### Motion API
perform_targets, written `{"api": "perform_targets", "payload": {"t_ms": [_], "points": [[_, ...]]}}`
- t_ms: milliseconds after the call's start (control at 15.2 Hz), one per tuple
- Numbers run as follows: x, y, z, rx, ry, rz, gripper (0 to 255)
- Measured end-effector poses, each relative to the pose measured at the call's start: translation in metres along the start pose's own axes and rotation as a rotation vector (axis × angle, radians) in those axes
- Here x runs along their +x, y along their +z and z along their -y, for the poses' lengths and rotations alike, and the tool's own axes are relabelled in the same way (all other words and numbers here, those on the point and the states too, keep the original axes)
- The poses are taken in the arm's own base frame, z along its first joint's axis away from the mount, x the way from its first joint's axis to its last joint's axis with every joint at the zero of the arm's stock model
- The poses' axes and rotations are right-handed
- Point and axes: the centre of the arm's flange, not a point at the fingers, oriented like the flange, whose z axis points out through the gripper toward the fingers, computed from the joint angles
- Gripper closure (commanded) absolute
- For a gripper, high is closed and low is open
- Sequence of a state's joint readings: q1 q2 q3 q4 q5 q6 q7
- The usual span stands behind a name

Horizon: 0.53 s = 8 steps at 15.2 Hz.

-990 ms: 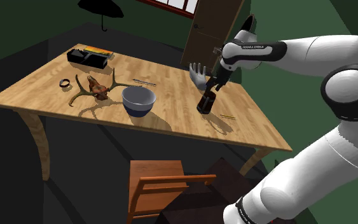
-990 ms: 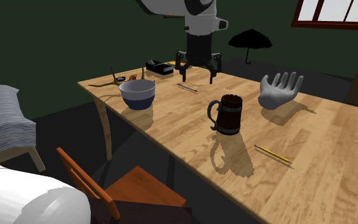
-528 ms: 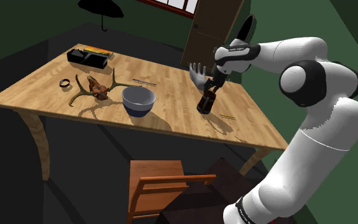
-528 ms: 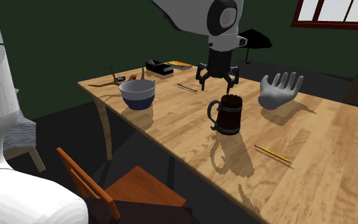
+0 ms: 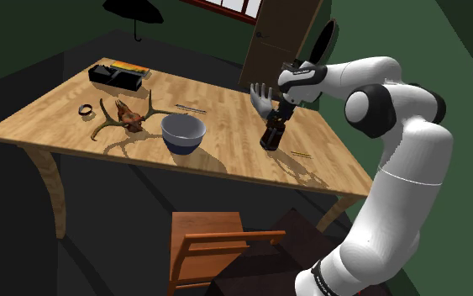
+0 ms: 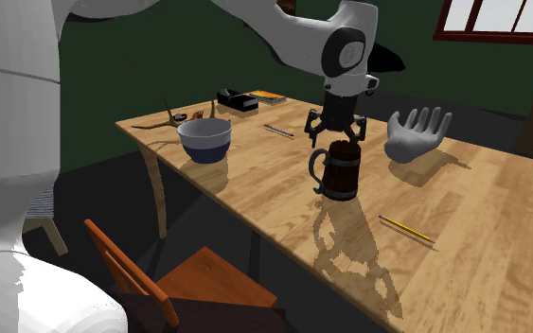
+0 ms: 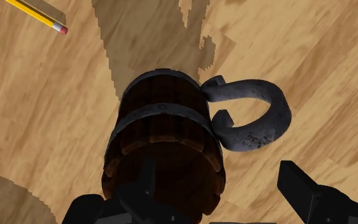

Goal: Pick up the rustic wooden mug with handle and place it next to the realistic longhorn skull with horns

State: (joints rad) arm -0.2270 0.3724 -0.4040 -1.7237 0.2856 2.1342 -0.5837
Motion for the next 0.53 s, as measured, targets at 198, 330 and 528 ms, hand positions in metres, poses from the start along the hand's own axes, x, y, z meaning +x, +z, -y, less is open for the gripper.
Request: {"api": "perform_targets", "payload": {"t_ms": [198, 330, 528], "points": [[0.001, 0.015, 0.0, 0.0, 0.0, -0.001, 0], [0.001, 0.018, 0.0, 0.0, -0.001, -0.002, 0], [0.001, 0.018, -0.001, -0.001, -0.001, -0.004, 0]]}}
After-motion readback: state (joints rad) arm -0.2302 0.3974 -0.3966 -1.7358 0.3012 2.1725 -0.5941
